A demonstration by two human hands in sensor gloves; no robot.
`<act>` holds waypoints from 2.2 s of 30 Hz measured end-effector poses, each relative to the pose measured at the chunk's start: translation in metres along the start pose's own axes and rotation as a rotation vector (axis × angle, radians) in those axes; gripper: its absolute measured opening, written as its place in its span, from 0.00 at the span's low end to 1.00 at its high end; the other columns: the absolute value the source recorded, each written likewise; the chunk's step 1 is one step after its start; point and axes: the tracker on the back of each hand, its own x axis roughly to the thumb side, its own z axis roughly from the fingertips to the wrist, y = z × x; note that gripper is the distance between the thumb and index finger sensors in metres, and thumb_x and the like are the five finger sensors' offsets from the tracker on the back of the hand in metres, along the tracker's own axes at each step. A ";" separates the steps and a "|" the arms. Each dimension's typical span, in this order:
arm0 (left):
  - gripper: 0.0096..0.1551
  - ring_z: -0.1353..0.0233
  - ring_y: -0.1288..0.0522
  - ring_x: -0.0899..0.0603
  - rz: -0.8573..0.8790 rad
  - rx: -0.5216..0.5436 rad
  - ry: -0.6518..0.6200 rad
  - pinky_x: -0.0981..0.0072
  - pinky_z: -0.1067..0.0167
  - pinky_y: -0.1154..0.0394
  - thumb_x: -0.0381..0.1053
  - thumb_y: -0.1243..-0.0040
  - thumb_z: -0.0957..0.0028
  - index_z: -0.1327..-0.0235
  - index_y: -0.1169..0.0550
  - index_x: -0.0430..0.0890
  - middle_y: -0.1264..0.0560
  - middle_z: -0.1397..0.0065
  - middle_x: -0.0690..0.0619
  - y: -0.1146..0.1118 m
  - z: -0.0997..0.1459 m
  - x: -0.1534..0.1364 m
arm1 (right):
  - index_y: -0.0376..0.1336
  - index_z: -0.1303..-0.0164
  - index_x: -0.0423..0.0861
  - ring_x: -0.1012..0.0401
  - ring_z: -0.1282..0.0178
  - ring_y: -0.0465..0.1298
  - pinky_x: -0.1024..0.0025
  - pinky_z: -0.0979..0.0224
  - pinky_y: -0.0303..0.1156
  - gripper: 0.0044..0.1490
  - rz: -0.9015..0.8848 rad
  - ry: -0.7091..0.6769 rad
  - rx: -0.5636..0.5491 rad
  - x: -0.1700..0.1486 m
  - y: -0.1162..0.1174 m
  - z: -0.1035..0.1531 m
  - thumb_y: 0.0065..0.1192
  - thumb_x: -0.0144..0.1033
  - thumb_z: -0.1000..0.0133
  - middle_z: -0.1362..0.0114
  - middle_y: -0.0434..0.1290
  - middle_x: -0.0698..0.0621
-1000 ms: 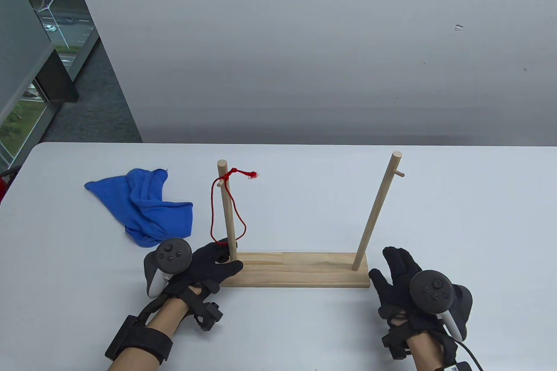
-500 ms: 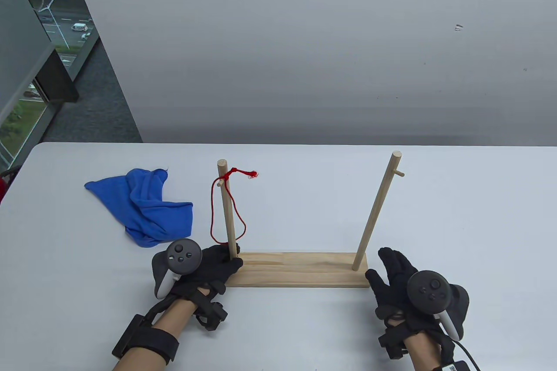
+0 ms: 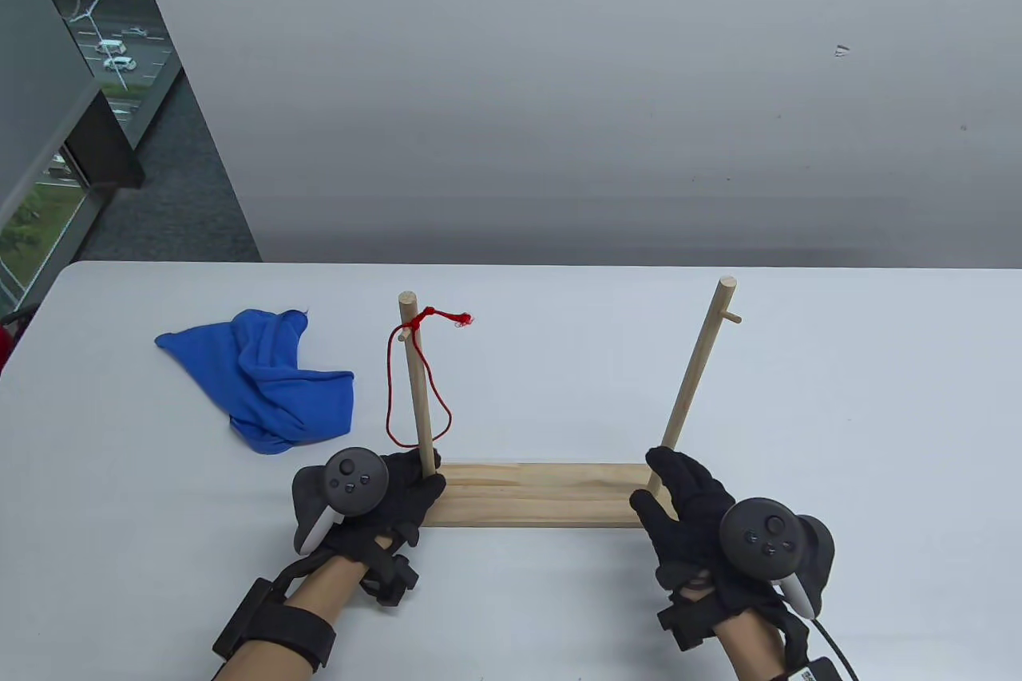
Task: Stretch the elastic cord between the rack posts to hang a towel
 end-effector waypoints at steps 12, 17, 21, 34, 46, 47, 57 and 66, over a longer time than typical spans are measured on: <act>0.29 0.43 0.14 0.41 -0.014 0.005 0.001 0.41 0.32 0.27 0.55 0.24 0.57 0.43 0.18 0.48 0.13 0.41 0.50 -0.001 0.000 0.001 | 0.56 0.28 0.42 0.41 0.33 0.73 0.39 0.46 0.76 0.43 -0.102 -0.142 0.075 0.057 0.020 -0.042 0.64 0.53 0.48 0.26 0.61 0.37; 0.29 0.43 0.14 0.41 -0.015 0.005 0.002 0.41 0.32 0.27 0.55 0.24 0.57 0.43 0.18 0.48 0.13 0.41 0.50 -0.001 0.001 0.001 | 0.55 0.28 0.43 0.44 0.35 0.75 0.47 0.47 0.76 0.44 -0.067 -0.215 0.100 0.079 0.031 -0.063 0.64 0.52 0.49 0.26 0.61 0.38; 0.29 0.43 0.14 0.41 -0.014 0.003 0.002 0.41 0.32 0.27 0.55 0.24 0.57 0.43 0.18 0.47 0.13 0.41 0.50 -0.001 0.001 0.001 | 0.54 0.28 0.43 0.44 0.37 0.76 0.48 0.48 0.77 0.44 -0.094 -0.240 0.116 0.095 0.038 -0.081 0.65 0.51 0.49 0.26 0.60 0.38; 0.29 0.43 0.14 0.41 -0.020 0.001 0.003 0.41 0.33 0.27 0.55 0.24 0.57 0.43 0.18 0.47 0.12 0.41 0.49 -0.001 0.000 0.001 | 0.53 0.27 0.43 0.45 0.36 0.76 0.48 0.46 0.76 0.45 -0.082 -0.269 0.244 0.122 0.084 -0.124 0.67 0.48 0.50 0.26 0.60 0.38; 0.29 0.43 0.14 0.41 -0.023 -0.002 0.004 0.41 0.33 0.27 0.55 0.24 0.56 0.43 0.18 0.47 0.13 0.41 0.50 -0.002 0.000 0.001 | 0.56 0.29 0.43 0.46 0.37 0.75 0.42 0.40 0.70 0.41 -0.087 -0.275 0.350 0.121 0.119 -0.152 0.68 0.45 0.50 0.30 0.65 0.41; 0.29 0.43 0.14 0.41 -0.023 -0.002 0.004 0.42 0.33 0.27 0.55 0.24 0.56 0.43 0.18 0.47 0.13 0.41 0.50 -0.002 0.000 0.002 | 0.57 0.30 0.44 0.46 0.37 0.75 0.42 0.40 0.70 0.40 -0.085 -0.274 0.355 0.120 0.121 -0.153 0.68 0.44 0.50 0.31 0.66 0.41; 0.29 0.43 0.14 0.41 -0.026 -0.006 0.005 0.41 0.32 0.27 0.55 0.24 0.56 0.43 0.18 0.47 0.13 0.40 0.50 -0.002 0.000 0.002 | 0.69 0.44 0.48 0.47 0.42 0.77 0.42 0.40 0.70 0.24 -0.142 -0.243 0.315 0.110 0.128 -0.156 0.68 0.40 0.50 0.36 0.70 0.42; 0.29 0.42 0.14 0.41 -0.028 -0.010 0.006 0.41 0.32 0.28 0.55 0.24 0.56 0.43 0.18 0.47 0.13 0.40 0.50 -0.002 0.000 0.002 | 0.64 0.45 0.48 0.47 0.47 0.84 0.45 0.44 0.75 0.24 -0.146 -0.246 0.238 0.101 0.106 -0.148 0.68 0.35 0.51 0.41 0.76 0.42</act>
